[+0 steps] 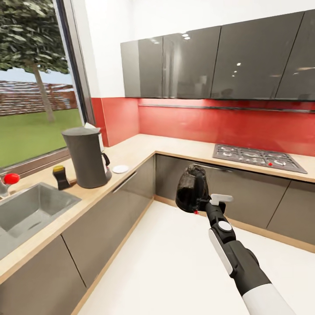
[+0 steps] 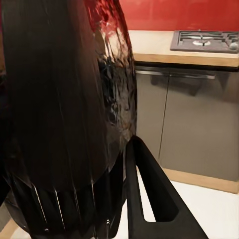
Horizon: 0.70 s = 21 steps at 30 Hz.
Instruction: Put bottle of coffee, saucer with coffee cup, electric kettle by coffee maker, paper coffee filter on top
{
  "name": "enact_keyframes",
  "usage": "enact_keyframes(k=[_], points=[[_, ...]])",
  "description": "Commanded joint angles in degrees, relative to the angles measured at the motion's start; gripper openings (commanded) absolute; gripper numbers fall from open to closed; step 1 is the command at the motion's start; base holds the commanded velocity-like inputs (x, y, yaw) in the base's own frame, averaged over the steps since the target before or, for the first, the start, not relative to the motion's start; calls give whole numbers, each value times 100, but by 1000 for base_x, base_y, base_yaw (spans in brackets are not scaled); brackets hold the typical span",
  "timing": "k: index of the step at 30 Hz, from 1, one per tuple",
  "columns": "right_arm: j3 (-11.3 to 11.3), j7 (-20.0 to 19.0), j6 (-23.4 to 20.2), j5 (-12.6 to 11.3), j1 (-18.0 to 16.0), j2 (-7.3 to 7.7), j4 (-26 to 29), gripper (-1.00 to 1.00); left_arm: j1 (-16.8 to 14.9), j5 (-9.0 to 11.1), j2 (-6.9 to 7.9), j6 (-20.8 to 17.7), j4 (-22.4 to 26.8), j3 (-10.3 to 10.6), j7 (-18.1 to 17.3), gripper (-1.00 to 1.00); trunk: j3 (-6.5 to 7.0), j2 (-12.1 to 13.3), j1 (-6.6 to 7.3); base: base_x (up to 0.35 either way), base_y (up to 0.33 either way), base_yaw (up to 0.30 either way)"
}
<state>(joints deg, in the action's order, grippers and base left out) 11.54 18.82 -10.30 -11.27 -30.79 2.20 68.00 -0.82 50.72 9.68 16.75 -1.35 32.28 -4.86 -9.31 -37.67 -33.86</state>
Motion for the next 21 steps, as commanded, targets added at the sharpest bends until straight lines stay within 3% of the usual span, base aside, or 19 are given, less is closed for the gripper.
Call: enact_keyframes(k=[1,21], points=[[23,52,-24,-16,-6,8,12,-100,-6,60,-1,21,-15,34,-42,100,-9,-8,-4,288,-208,0],[23,52,-26,-16,-6,8,20,-100,-8,55,-6,21,-15,33,-42,100,-9,-8,-4,288,-208,0]])
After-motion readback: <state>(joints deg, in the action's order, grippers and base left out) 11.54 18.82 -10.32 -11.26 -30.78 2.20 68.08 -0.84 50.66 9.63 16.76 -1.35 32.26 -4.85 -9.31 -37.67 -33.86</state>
